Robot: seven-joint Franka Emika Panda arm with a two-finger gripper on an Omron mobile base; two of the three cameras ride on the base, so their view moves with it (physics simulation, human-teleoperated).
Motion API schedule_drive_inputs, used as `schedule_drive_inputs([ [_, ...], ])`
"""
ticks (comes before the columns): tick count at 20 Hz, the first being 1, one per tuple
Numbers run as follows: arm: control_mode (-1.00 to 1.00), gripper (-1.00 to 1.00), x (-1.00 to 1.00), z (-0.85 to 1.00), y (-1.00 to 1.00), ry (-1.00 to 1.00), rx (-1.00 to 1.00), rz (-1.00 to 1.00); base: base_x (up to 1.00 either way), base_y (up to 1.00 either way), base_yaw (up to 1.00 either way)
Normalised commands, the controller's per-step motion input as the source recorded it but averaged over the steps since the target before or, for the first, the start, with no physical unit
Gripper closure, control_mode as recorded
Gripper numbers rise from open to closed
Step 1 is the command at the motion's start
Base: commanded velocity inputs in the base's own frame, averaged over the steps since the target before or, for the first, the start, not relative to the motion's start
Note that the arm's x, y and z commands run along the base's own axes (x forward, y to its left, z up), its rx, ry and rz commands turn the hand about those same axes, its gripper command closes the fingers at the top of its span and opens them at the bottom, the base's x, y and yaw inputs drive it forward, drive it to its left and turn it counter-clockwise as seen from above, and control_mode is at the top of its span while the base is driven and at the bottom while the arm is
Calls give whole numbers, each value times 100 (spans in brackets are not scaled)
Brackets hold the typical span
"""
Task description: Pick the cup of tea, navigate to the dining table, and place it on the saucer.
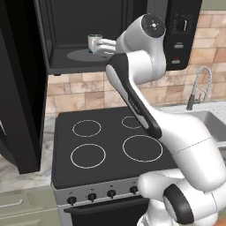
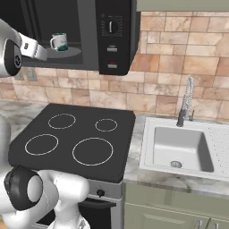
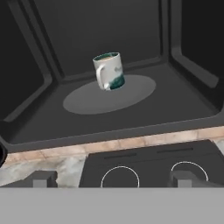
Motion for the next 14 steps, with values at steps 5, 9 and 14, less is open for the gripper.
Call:
schedule_drive_inputs([
  [5,-100,-100,64,2,0,0,0,3,0,0,0],
  [9,-100,-100,52,11,1,1,-3,0,0,0,0],
  [14,-100,-100,62,4,21,5,-5,0,0,0,0],
])
